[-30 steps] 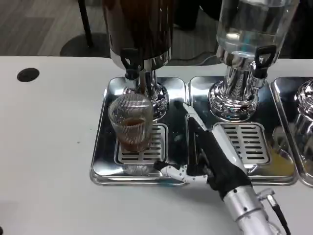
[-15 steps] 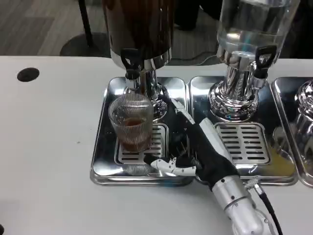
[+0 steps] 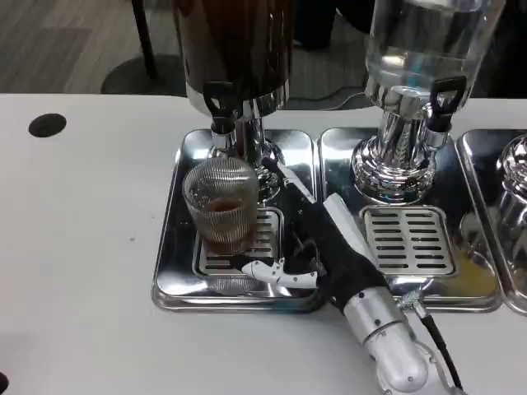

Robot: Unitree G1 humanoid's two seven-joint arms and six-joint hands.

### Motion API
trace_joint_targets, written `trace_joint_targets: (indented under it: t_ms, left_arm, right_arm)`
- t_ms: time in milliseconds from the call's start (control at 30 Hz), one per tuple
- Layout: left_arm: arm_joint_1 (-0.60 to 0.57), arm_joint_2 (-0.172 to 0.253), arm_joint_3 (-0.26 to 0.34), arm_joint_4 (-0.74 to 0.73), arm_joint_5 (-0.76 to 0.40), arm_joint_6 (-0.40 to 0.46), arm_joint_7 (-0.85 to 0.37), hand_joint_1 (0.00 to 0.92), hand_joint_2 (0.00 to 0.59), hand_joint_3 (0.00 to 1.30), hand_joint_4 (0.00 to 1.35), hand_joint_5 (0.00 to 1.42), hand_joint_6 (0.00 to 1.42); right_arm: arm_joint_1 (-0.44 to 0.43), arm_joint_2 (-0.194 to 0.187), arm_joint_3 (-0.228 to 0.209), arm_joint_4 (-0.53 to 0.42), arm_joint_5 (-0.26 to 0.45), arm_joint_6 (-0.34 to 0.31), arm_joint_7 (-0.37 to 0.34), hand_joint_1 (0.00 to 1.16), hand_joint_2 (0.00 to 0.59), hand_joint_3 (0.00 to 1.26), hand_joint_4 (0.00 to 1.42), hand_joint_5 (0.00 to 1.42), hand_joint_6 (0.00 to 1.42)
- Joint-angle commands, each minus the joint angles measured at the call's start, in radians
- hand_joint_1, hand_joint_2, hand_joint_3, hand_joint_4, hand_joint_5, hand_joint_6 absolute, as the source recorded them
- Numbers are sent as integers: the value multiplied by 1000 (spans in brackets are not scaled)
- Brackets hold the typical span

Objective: Grasp the cup under the faucet to collect the drink, then remove the cup.

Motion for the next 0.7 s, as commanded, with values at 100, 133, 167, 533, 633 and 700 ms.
trace_joint_targets:
  t_ms: [100,133,167,533,633,700]
  left_arm:
    - [-6,-5,-12,-32,26,22,-13,0,29,0,0,0,0]
    - [-7,-5,-13,-36,28,25,-14,0,29,0,0,0,0]
    - [-8,-6,-15,-39,29,28,-15,0,29,0,0,0,0]
    - [-4,-11,-18,-33,37,28,-11,0,29,0,0,0,0]
    - [-9,-5,-17,-29,36,30,-13,0,29,0,0,0,0]
    - [-18,0,-16,-29,34,35,-17,0,29,0,0,0,0]
  right_arm:
    - [-34,4,-6,18,8,9,-10,1005,153,52,19,37,0]
    - [-38,5,-6,19,8,12,-10,1004,153,52,21,38,0]
    - [-41,8,-6,22,8,14,-11,1004,153,52,23,38,0]
    - [-82,31,-2,68,2,38,-26,1002,152,52,30,47,0]
    - [-91,35,0,79,1,42,-33,1004,153,52,30,48,0]
    - [-96,37,2,82,-1,43,-36,1004,153,52,30,49,0]
